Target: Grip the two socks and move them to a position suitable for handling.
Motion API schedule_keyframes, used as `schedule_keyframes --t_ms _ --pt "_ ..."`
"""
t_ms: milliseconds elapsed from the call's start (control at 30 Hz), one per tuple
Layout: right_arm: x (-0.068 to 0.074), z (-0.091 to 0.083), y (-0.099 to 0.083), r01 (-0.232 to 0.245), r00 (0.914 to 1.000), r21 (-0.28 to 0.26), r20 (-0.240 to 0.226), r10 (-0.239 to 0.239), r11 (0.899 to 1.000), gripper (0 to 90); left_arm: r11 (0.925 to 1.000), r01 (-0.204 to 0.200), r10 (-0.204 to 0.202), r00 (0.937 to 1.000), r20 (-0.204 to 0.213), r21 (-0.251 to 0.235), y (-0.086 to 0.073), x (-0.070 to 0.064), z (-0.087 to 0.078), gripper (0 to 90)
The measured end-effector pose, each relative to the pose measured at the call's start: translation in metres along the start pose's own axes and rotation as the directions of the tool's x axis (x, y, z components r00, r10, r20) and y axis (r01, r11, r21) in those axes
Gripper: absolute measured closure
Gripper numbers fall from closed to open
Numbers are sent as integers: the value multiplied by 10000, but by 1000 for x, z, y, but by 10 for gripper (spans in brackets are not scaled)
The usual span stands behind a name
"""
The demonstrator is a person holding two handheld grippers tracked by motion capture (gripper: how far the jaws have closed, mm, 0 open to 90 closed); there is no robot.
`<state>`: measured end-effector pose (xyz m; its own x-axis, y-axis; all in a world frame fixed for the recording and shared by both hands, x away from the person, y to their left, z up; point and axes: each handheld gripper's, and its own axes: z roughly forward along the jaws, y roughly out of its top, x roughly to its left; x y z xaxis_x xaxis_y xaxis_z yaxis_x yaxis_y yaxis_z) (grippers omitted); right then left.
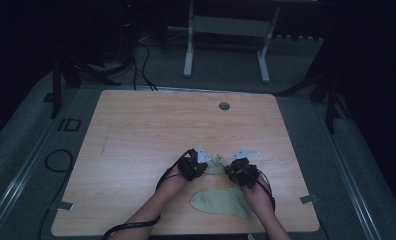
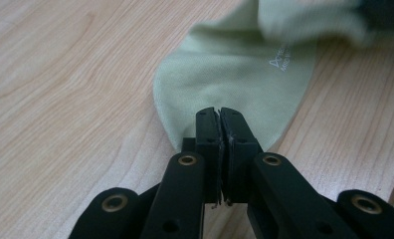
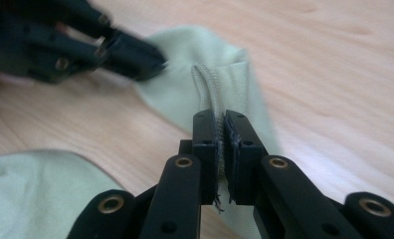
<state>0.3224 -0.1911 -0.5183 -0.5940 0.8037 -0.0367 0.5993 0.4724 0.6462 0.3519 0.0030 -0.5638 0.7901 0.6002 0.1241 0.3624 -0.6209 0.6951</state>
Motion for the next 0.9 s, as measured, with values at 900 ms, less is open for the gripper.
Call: schedule_keyframes --t_ms 900 --pt "-68 18 -16 -1227 9902 588 740 1183 9907 891 9998 -121 123 9999 -115 186 -6 0 -8 863"
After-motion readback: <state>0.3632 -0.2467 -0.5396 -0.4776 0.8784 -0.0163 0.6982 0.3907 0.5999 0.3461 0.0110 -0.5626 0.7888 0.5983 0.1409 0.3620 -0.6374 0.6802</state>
